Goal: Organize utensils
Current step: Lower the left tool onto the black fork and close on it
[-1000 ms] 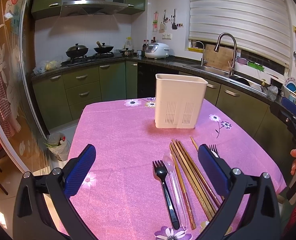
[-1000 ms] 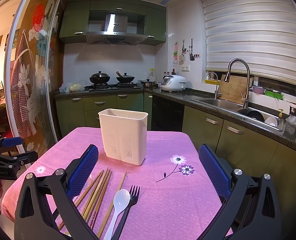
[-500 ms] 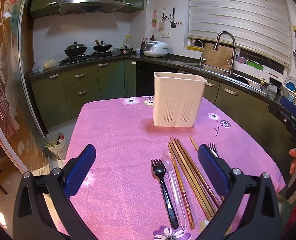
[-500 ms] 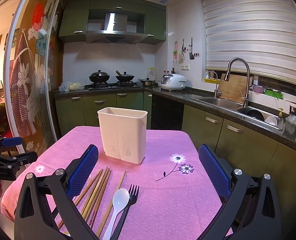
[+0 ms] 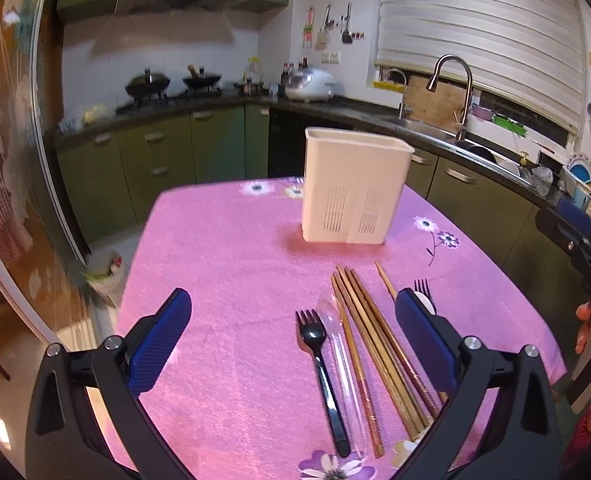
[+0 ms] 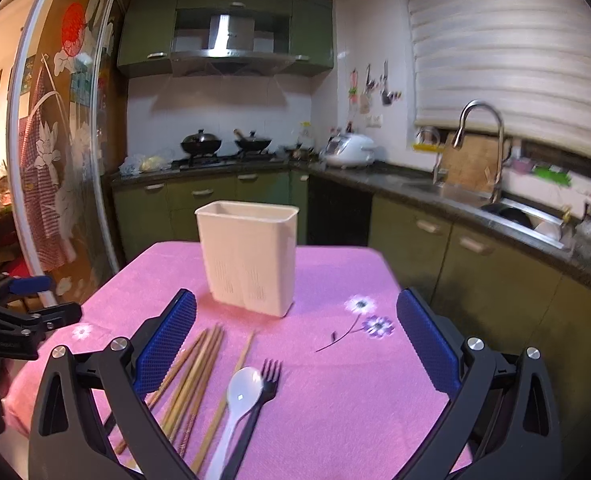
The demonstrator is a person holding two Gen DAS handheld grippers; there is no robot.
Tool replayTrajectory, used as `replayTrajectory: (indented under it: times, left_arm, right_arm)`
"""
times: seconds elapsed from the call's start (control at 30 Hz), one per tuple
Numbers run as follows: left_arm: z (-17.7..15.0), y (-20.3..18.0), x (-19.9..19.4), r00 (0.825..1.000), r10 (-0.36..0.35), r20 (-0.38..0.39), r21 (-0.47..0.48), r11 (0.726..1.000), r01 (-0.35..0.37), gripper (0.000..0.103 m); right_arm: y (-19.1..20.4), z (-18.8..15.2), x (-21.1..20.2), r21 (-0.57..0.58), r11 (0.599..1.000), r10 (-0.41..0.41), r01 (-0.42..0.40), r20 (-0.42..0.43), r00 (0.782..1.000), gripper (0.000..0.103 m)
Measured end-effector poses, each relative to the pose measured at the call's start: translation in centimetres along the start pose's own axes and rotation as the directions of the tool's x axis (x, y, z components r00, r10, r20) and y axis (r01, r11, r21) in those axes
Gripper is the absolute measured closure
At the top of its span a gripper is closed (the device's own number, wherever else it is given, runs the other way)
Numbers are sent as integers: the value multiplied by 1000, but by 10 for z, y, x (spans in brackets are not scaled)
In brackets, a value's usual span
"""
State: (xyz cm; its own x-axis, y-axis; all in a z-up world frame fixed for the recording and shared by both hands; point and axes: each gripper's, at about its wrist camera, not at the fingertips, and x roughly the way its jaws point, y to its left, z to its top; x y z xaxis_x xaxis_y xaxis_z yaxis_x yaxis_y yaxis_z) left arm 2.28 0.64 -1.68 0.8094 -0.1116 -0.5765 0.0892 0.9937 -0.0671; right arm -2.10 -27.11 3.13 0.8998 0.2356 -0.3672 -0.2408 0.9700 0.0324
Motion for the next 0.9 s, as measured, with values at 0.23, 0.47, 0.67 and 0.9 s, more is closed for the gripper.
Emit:
replayTrajectory:
  times: [0.23,0.47,0.67,0.9]
  left_arm:
    - [8,3,36,984,23,-174,-46,998,-31,6]
    - [-5,-1,72,951,14,-310,-59,998,-34,20]
    - [-21,-5,96,925,73,-373,-18,996,-85,23]
    - [-33,-5,111,904,101,-415,15,994,-105,29]
  right_arm:
    - [-10,-6,30,92,995,46,-31,-161,986,4]
    - [-21,-14,42,127,992,45,-19,-206,978,4]
    - [-25,-17,42,149,989,54,-21,-220,974,4]
    - [-27,-18,45,159,987,60,-24,-226,972,4]
